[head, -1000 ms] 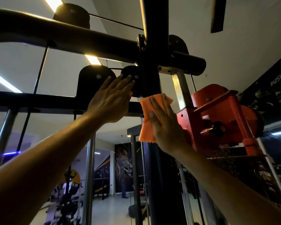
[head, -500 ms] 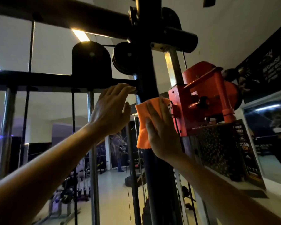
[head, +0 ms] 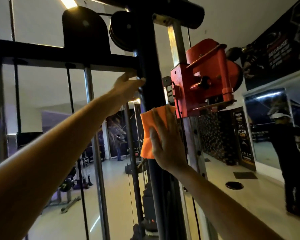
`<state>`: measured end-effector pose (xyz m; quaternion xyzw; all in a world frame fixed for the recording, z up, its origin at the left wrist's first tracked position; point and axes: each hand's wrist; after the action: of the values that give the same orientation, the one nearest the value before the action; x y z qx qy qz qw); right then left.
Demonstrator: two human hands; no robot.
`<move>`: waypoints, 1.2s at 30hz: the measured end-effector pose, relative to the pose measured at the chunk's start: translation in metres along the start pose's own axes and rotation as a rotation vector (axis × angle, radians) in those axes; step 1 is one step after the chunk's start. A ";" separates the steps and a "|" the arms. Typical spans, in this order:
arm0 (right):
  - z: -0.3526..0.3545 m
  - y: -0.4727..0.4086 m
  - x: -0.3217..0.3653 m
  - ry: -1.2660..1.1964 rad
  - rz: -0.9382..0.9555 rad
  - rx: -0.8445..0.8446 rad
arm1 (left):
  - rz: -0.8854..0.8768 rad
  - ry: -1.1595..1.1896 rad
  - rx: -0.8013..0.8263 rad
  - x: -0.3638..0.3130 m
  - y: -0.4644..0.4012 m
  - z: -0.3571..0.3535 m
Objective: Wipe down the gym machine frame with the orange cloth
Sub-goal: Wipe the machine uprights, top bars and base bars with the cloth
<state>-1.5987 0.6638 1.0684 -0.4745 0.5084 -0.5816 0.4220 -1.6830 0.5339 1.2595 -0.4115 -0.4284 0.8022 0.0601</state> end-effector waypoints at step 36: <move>0.011 -0.050 0.013 -0.010 -0.129 -0.002 | 0.085 0.246 0.156 0.058 0.042 -0.020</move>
<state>-1.5911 0.6557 1.1195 -0.5096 0.4753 -0.6047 0.3857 -1.6960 0.5464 1.1873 -0.5184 -0.3363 0.7785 0.1099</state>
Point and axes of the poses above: each hand's wrist, its own y-axis away from the middle knuckle, its own z-axis out of the back of the hand, x = y × z
